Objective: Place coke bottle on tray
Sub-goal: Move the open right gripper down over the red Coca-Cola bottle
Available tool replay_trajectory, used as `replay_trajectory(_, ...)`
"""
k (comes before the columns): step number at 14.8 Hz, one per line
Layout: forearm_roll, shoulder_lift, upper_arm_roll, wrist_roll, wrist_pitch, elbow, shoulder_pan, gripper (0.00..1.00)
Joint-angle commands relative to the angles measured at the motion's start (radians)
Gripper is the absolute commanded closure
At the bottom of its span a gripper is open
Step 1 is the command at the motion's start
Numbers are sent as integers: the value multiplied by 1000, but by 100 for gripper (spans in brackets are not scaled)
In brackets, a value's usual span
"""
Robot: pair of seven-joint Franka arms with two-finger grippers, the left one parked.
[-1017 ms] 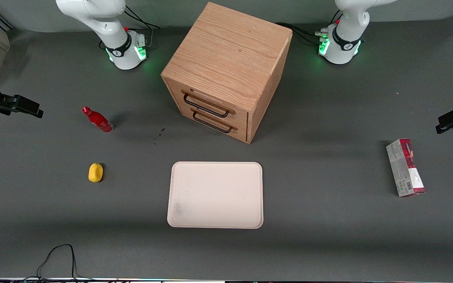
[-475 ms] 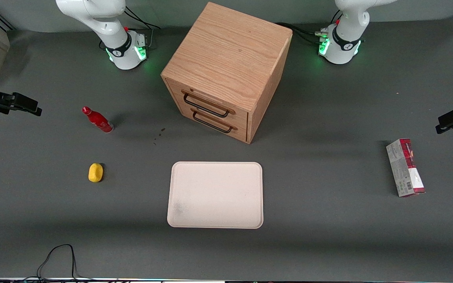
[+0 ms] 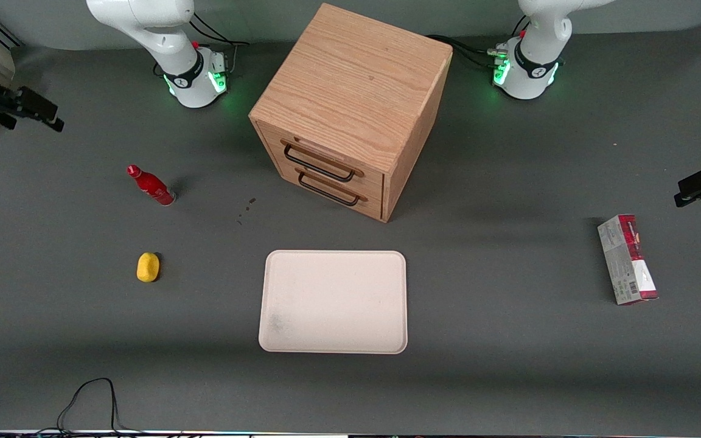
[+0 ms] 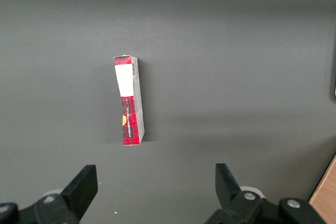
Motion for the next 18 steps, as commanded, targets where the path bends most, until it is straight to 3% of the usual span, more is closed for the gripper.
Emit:
replay_trajectory(1,-31,-155,-39,-74,110,-213,13,0)
replay_trajectory(9,-33,-119,-78,-131,127,-264,16,0)
replay_trajectory(18,-31,2,-75,-85,500,-501,48,0)
